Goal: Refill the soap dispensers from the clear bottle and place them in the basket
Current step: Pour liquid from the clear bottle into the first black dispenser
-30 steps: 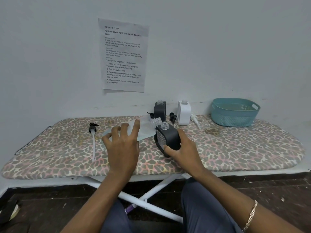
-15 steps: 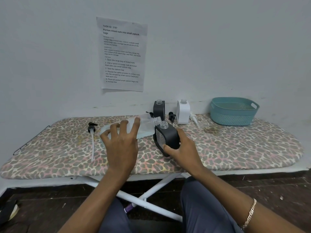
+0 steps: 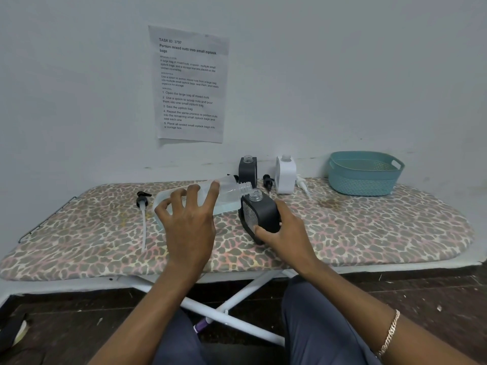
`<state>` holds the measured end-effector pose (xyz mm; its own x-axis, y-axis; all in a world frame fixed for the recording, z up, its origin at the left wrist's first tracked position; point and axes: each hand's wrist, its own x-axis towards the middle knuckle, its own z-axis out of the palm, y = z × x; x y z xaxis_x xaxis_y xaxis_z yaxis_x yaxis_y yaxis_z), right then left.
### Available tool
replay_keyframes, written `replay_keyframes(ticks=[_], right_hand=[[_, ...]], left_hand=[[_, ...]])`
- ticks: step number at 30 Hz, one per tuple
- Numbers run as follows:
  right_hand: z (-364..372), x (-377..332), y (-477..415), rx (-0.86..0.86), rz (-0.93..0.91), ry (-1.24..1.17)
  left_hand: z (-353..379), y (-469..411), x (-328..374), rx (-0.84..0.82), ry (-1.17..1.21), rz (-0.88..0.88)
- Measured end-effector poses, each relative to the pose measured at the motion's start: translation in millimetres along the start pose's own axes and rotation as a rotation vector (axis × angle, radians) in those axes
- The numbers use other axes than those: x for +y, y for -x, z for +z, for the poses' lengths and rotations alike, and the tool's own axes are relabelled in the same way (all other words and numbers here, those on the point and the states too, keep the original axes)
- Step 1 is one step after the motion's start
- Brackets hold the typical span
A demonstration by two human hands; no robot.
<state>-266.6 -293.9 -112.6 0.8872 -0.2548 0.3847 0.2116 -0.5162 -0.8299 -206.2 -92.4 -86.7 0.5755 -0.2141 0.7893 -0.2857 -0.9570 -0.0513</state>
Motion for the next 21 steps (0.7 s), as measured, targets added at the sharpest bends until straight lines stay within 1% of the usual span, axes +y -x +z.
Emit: replay_keyframes(ticks=[21], right_hand=[[-1.0, -1.5, 1.0, -0.001, 0.01, -0.007]], left_hand=[[-0.5, -0.2, 1.1, -0.007, -0.008, -0.01]])
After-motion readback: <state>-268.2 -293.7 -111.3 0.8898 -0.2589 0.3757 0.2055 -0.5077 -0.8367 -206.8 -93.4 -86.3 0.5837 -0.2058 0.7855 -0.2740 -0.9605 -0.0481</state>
